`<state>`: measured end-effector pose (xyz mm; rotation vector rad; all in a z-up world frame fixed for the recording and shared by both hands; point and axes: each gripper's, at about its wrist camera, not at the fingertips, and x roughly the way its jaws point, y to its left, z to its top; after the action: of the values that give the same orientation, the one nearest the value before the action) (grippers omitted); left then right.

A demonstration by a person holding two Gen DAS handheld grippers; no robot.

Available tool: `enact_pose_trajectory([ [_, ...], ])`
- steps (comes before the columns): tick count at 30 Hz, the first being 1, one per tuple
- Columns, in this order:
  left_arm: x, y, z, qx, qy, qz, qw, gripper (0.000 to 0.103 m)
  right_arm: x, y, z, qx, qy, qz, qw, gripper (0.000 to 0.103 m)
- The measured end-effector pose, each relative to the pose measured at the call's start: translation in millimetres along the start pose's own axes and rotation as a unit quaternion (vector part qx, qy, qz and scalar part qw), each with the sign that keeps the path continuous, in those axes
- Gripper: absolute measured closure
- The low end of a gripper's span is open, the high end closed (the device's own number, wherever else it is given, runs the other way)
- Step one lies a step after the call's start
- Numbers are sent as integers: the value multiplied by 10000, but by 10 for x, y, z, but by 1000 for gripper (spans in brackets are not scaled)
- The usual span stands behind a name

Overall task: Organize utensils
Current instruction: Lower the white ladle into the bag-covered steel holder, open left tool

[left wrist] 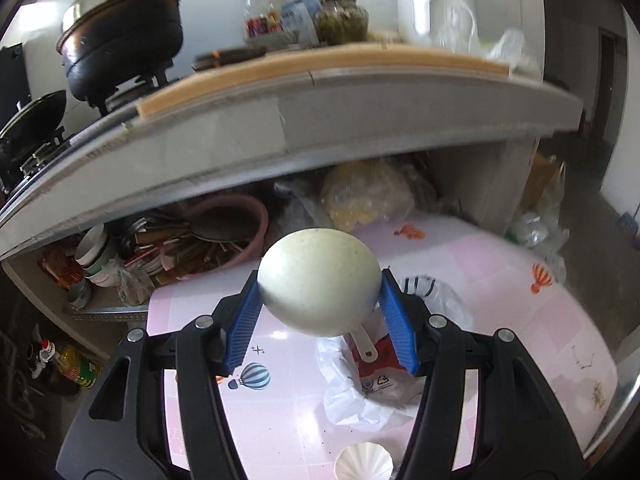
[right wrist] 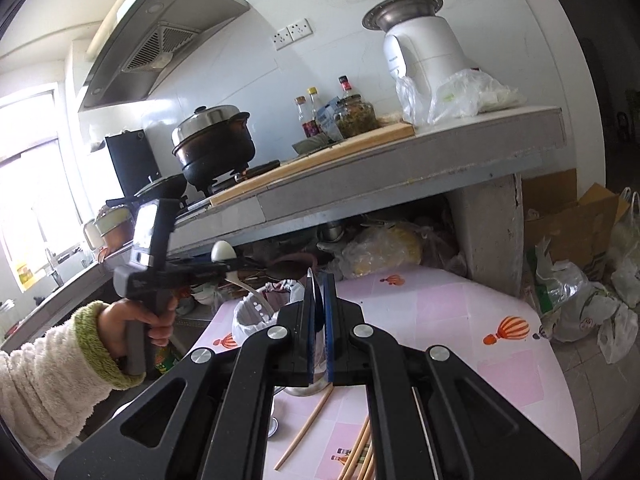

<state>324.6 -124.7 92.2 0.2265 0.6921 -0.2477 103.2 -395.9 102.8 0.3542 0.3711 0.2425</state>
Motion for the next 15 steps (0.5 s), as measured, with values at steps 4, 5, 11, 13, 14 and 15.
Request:
enact_pose_trajectory([
  [4, 215, -95, -93, 109, 148, 46, 9998, 48, 7, -48, -29, 52, 38, -32, 10000, 99],
  [5, 260, -115, -119, 118, 198, 28, 9997, 48, 8, -58, -30, 62, 44, -42, 10000, 99],
  [11, 415, -239, -235, 245, 278, 103, 9993, 47, 10, -117, -53, 114, 95, -77, 9999, 99],
  [13, 466, -267, -254, 278, 334, 136, 9990, 47, 9, -125, -60, 128, 109, -83, 9998, 99],
  [14, 490, -276, -264, 283, 367, 156, 9988, 47, 7, -127, -63, 130, 111, -90, 9998, 99],
  [15, 508, -275, -272, 277, 394, 166, 9987, 47, 4, -129, -66, 131, 114, -102, 9998, 99],
])
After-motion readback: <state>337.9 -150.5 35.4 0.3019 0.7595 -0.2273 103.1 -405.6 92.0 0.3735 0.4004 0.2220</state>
